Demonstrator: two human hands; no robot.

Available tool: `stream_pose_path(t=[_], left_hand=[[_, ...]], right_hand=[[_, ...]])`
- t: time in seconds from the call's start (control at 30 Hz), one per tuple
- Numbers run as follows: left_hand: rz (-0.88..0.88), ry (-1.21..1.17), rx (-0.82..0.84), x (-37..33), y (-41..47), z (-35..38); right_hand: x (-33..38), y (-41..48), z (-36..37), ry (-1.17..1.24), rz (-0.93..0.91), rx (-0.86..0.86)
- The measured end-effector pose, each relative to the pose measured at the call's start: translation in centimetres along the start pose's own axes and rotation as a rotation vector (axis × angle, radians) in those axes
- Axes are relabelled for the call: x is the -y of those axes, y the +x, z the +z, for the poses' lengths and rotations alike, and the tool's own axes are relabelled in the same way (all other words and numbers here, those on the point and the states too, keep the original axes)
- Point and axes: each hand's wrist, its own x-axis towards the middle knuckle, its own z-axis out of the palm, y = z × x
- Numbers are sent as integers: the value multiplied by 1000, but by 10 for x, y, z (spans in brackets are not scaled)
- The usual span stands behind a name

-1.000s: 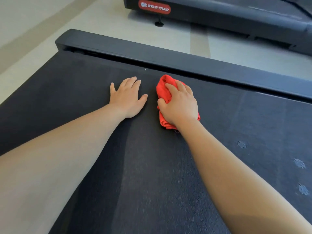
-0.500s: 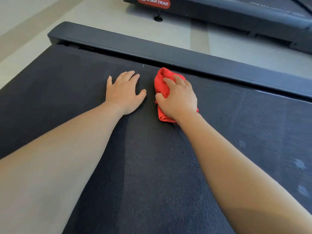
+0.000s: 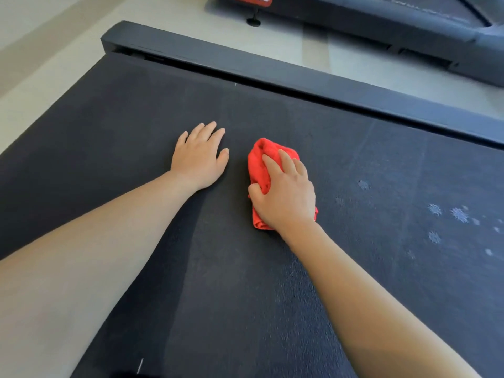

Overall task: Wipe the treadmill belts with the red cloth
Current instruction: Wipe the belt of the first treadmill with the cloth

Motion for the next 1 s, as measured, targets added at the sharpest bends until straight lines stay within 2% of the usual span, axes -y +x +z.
stream_pose_path(t=[0.4,0.67,0.87,1.0], left_hand=[[124,12,67,17,-101,-19],[124,12,98,20,-115,-23],[87,10,102,13,-122,-24],[98,-14,70,16,-125,-21]], right_hand=[[34,-104,-1,11,56,3],[44,-78,2,-4,104,-23],[47,-131,-1,-25,57,38],[55,-174,4,-71,42,-22]])
